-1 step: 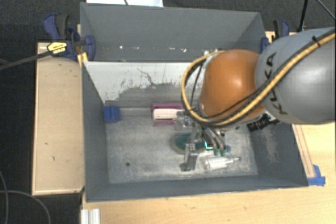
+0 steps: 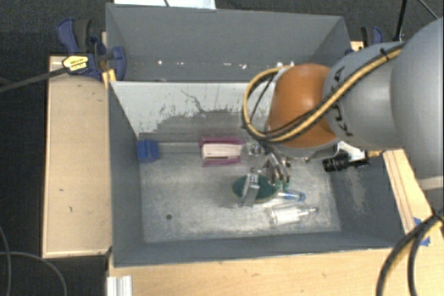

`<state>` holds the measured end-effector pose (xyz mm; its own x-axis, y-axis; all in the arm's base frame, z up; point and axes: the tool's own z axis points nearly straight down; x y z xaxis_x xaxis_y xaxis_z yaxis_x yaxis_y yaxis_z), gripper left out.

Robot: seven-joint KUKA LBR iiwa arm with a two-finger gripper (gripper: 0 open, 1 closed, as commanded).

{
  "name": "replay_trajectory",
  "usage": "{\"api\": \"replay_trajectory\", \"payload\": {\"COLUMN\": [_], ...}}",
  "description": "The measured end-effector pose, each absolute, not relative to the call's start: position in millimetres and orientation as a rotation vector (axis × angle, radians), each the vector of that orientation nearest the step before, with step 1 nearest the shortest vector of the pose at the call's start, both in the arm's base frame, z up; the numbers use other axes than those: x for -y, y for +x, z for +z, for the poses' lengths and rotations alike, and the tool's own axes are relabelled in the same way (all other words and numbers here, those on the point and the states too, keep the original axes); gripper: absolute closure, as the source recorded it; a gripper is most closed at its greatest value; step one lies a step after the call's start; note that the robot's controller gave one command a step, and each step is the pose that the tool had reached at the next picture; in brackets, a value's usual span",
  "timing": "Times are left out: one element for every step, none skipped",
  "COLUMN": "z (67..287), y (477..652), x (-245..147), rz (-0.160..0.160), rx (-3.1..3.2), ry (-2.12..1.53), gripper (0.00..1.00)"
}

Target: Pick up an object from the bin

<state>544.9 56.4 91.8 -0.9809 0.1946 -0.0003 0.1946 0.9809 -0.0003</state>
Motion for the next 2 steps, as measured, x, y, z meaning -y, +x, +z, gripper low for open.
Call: {"api": "replay_trajectory", "payload": {"z": [94.3, 215.9], "y": [545.4, 540.3], "x": [-57.6, -63.0], "rz": [0.002, 0.004], "rx": [-3.123, -3.123], "ry": [0.312, 0.245], "gripper": [1.0, 1.0]}}
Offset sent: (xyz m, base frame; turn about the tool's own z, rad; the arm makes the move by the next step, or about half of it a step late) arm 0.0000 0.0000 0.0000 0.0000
